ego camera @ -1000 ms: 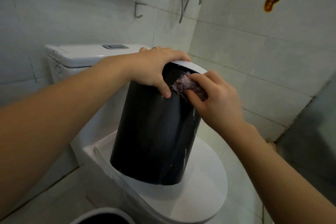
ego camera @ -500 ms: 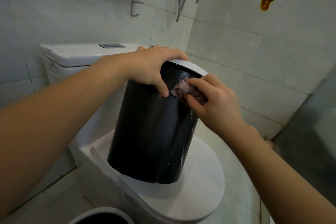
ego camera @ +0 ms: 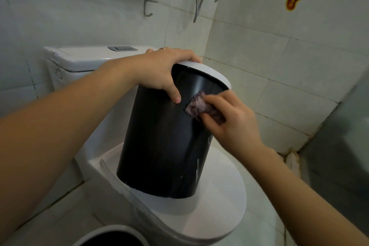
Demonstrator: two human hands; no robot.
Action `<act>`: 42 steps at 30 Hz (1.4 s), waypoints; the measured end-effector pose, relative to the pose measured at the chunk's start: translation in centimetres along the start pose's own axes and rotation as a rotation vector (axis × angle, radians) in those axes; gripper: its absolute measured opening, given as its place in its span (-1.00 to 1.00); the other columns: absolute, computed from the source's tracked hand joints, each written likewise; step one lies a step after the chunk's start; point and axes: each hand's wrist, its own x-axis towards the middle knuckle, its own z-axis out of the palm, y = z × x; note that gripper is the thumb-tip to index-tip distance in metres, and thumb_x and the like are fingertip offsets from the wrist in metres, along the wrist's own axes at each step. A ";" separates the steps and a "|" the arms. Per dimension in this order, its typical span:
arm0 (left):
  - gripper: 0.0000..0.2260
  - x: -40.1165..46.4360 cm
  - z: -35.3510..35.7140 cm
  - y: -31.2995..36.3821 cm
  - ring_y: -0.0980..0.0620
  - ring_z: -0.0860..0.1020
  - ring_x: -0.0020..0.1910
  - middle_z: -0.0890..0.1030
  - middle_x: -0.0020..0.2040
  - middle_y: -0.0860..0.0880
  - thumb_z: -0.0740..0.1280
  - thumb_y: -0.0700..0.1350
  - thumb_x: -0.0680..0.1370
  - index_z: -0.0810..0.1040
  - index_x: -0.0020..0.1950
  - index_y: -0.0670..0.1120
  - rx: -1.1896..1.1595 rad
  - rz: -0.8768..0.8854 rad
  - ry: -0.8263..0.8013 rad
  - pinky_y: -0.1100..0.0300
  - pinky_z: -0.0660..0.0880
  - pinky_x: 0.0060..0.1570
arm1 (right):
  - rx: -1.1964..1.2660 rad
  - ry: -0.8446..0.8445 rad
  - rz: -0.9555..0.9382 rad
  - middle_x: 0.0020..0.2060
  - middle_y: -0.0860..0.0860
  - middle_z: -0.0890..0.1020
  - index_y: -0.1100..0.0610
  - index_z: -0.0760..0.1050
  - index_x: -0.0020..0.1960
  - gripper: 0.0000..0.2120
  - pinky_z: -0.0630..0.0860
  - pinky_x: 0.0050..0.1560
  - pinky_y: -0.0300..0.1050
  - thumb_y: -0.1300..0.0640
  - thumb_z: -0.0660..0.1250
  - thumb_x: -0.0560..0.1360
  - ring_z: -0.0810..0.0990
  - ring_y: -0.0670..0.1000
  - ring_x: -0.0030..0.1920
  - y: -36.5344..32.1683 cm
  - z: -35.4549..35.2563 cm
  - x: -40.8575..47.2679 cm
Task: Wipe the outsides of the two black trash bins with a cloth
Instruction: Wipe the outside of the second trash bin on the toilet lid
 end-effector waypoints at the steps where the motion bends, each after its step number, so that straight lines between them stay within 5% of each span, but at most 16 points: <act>1: -0.22 -0.1 0.0 0.0 0.06 0.38 0.21 0.44 0.12 0.23 0.65 -0.10 0.24 0.39 0.34 0.28 -0.009 -0.004 0.010 -0.05 0.31 0.34 | 0.016 -0.019 -0.038 -0.04 0.05 0.58 0.11 0.62 0.17 -0.68 0.56 -0.32 -0.03 -0.01 0.33 0.49 0.58 0.08 -0.20 -0.3 0.2 -1.2; 7: -0.33 0.0 0.9 0.0 0.11 0.29 0.15 0.38 -0.04 0.33 0.62 0.02 0.29 0.43 0.32 0.25 -0.054 0.014 0.105 -0.01 0.20 0.41 | 0.056 -0.047 -0.067 -0.04 0.02 0.60 0.12 0.64 0.16 -0.71 0.58 -0.31 -0.08 0.00 0.37 0.52 0.56 -0.01 -0.15 -1.2 1.0 -5.6; 13: -0.32 1.1 1.4 -0.8 -0.05 0.51 0.18 0.57 0.07 0.22 0.60 0.16 0.02 0.47 0.09 0.41 -0.203 -0.027 0.113 -0.12 0.43 0.29 | 0.091 -0.018 -0.022 -0.05 0.02 0.60 0.11 0.64 0.16 -0.72 0.57 -0.30 -0.06 0.00 0.37 0.52 0.58 0.01 -0.15 -1.6 1.0 -5.6; 17: -0.39 1.4 1.4 -2.1 0.07 0.59 0.06 0.61 0.05 0.15 0.67 -0.14 0.18 0.52 0.05 0.33 -0.342 -0.017 0.141 0.01 0.56 0.17 | 0.092 -0.001 0.005 -0.05 0.00 0.60 0.09 0.65 0.15 -0.71 0.57 -0.28 -0.12 -0.03 0.35 0.52 0.59 0.00 -0.16 -1.9 0.6 -5.0; 21: -0.39 1.6 1.0 -1.8 0.01 0.59 0.08 0.58 0.09 0.07 0.66 -0.16 0.22 0.49 0.13 0.21 -0.267 -0.016 0.097 0.02 0.57 0.08 | 0.079 -0.011 -0.013 -0.06 -0.01 0.60 0.09 0.65 0.15 -0.70 0.56 -0.30 -0.15 -0.05 0.34 0.53 0.59 0.00 -0.18 -2.0 0.4 -4.7; 27: -0.22 2.1 2.0 0.5 -0.07 0.31 0.36 0.41 0.26 0.05 0.57 0.02 0.30 0.28 0.44 0.22 0.096 -0.003 0.097 -0.08 0.25 0.35 | 0.093 -0.036 0.015 -0.05 -0.02 0.59 0.08 0.64 0.16 -0.69 0.57 -0.29 -0.12 -0.07 0.34 0.53 0.59 0.00 -0.17 -1.9 0.7 -4.6; 30: -0.19 2.3 2.3 0.7 -0.06 0.29 0.37 0.41 0.22 0.10 0.61 0.18 0.23 0.30 0.40 0.24 0.130 -0.011 0.103 -0.14 0.22 0.36 | 0.090 -0.056 0.014 -0.05 -0.02 0.59 0.07 0.63 0.17 -0.69 0.58 -0.30 -0.06 -0.07 0.35 0.52 0.59 0.00 -0.16 -1.8 0.7 -4.6; 35: -0.24 2.3 1.7 1.2 0.05 0.25 0.17 0.34 -0.04 0.20 0.65 0.03 0.24 0.37 0.35 0.22 0.026 -0.006 0.090 0.01 0.23 0.29 | 0.094 -0.067 -0.002 -0.05 -0.03 0.58 0.05 0.63 0.18 -0.70 0.57 -0.32 -0.04 -0.06 0.36 0.52 0.57 -0.02 -0.17 -1.9 0.5 -4.4; 42: -0.23 2.3 2.1 -0.3 -0.08 0.38 0.32 0.43 0.21 0.10 0.67 0.05 0.17 0.37 0.25 0.39 -0.126 -0.014 0.102 -0.19 0.37 0.33 | 0.082 -0.071 0.008 -0.06 -0.04 0.57 0.05 0.63 0.18 -0.69 0.57 -0.32 -0.05 -0.08 0.36 0.52 0.56 -0.03 -0.18 -1.8 0.2 -4.1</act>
